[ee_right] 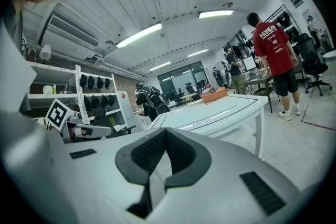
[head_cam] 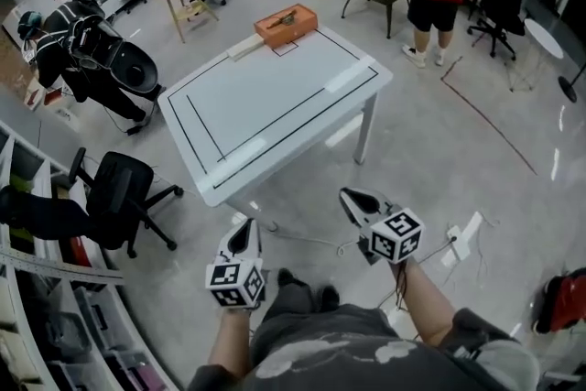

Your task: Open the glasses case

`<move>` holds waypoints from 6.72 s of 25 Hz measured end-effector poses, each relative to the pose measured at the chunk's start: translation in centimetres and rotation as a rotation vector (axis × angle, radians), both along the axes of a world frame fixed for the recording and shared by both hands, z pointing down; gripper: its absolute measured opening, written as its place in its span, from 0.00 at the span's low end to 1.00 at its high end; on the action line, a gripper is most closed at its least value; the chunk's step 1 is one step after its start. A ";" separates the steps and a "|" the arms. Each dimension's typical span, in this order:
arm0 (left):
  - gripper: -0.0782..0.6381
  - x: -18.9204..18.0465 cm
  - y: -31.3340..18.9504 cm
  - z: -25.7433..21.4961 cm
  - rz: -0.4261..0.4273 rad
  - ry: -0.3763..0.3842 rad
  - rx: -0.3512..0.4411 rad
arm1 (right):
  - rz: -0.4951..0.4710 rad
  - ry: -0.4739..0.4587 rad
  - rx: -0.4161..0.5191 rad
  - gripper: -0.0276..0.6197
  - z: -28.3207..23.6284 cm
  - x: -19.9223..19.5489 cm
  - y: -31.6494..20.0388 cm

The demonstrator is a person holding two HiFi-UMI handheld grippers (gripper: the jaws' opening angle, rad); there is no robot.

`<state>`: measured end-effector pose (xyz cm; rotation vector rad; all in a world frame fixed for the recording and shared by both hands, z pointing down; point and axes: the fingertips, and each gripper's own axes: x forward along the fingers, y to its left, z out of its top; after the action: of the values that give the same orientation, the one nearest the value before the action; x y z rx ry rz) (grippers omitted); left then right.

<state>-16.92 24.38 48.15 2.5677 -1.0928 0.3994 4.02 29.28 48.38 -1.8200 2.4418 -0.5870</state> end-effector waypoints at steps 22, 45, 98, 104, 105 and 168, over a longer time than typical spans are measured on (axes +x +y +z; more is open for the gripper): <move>0.11 12.4 -33.7 -0.1 0.008 0.067 0.018 | 0.016 0.106 -0.074 0.04 -0.7 12.3 -31.0; 0.11 15.2 -55.0 0.5 -0.130 -0.066 0.018 | -0.273 0.404 -0.070 0.04 -1.7 13.7 -61.3; 0.11 22.4 -81.4 16.6 -0.279 -0.291 -0.180 | -1.242 1.404 -0.264 0.42 17.8 6.4 -89.4; 0.11 22.6 -81.5 17.2 -0.280 -0.300 -0.193 | -1.246 1.394 -0.285 0.41 17.6 6.5 -89.4; 0.11 22.6 -81.5 17.2 -0.278 -0.304 -0.195 | -1.248 1.391 -0.291 0.41 17.6 6.5 -89.4; 0.11 18.7 -74.0 7.5 -0.229 -0.192 -0.127 | -0.746 1.181 -0.074 0.04 0.7 5.4 -83.6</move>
<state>1.78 -49.66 55.61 2.2986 -1.3637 0.6443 9.42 -54.29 49.07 -1.3610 3.8966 0.6770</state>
